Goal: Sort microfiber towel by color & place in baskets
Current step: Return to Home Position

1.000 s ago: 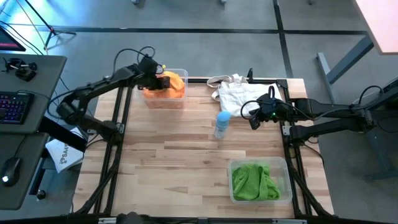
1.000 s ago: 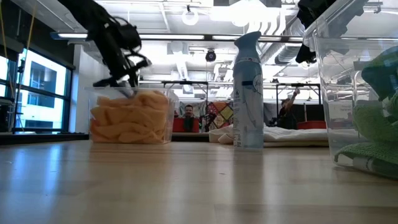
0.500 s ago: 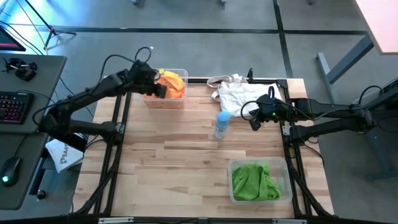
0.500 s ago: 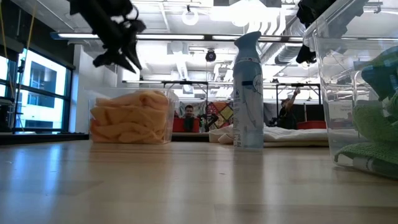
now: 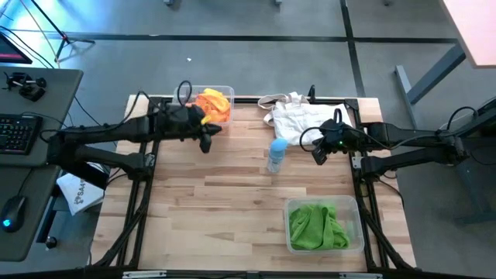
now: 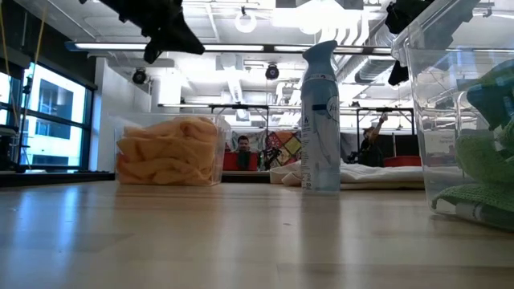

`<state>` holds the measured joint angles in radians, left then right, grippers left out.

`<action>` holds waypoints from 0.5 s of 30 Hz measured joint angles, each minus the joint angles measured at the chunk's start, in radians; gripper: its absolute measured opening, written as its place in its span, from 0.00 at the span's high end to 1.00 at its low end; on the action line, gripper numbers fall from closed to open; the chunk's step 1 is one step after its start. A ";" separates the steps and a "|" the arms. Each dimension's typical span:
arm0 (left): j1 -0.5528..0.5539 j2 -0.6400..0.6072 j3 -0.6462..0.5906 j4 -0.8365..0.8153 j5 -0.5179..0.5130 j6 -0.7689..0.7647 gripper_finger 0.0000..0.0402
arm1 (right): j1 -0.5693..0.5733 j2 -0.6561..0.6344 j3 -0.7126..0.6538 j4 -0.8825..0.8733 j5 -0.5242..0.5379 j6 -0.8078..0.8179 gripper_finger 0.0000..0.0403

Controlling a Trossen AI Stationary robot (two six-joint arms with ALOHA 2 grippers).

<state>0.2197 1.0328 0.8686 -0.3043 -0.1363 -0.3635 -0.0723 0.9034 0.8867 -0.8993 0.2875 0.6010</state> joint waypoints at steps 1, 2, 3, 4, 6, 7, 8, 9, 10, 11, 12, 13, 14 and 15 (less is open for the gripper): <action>-0.017 -0.001 -0.018 0.012 -0.006 0.004 0.99 | 0.000 0.000 0.000 0.000 -0.010 -0.009 1.00; -0.031 -0.001 -0.036 0.022 -0.008 0.012 0.98 | 0.000 0.000 0.000 -0.001 -0.016 -0.019 1.00; -0.044 -0.001 -0.053 0.030 -0.008 0.017 0.97 | 0.000 0.000 0.000 -0.005 -0.021 -0.029 1.00; -0.056 0.000 -0.071 0.041 -0.008 0.018 0.97 | 0.000 0.000 0.000 -0.015 -0.026 -0.034 1.00; -0.073 0.004 -0.105 0.065 0.005 0.027 0.98 | 0.000 0.000 0.000 -0.055 -0.038 -0.038 1.00; -0.080 0.005 -0.119 0.061 0.023 0.037 0.98 | 0.000 0.000 0.000 -0.081 -0.047 -0.039 1.00; -0.084 0.005 -0.131 0.044 0.043 0.056 0.99 | 0.000 0.000 0.000 -0.111 -0.063 -0.047 1.00; -0.089 0.005 -0.142 0.034 0.060 0.084 0.99 | 0.000 0.000 0.000 -0.141 -0.076 -0.063 1.00; -0.094 0.005 -0.153 0.032 0.070 0.106 1.00 | 0.000 0.000 0.000 -0.169 -0.091 -0.080 1.00; -0.099 0.005 -0.163 0.032 0.077 0.109 1.00 | 0.000 0.000 0.000 -0.195 -0.098 -0.085 1.00; -0.105 0.005 -0.172 0.038 0.077 0.108 1.00 | 0.000 0.000 0.000 -0.218 -0.101 -0.082 1.00; -0.110 0.005 -0.181 0.048 0.079 0.119 1.00 | 0.000 0.000 0.000 -0.233 -0.102 -0.079 1.00; -0.118 0.005 -0.191 0.071 0.079 0.148 1.00 | 0.000 0.000 0.000 -0.238 -0.101 -0.083 1.00; -0.130 0.005 -0.204 0.102 0.079 0.190 1.00 | 0.000 0.000 0.000 -0.236 -0.099 -0.097 1.00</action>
<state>0.0894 1.0376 0.6647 -0.2020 -0.0578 -0.1732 -0.0719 0.9035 0.8871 -1.1348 0.1889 0.5044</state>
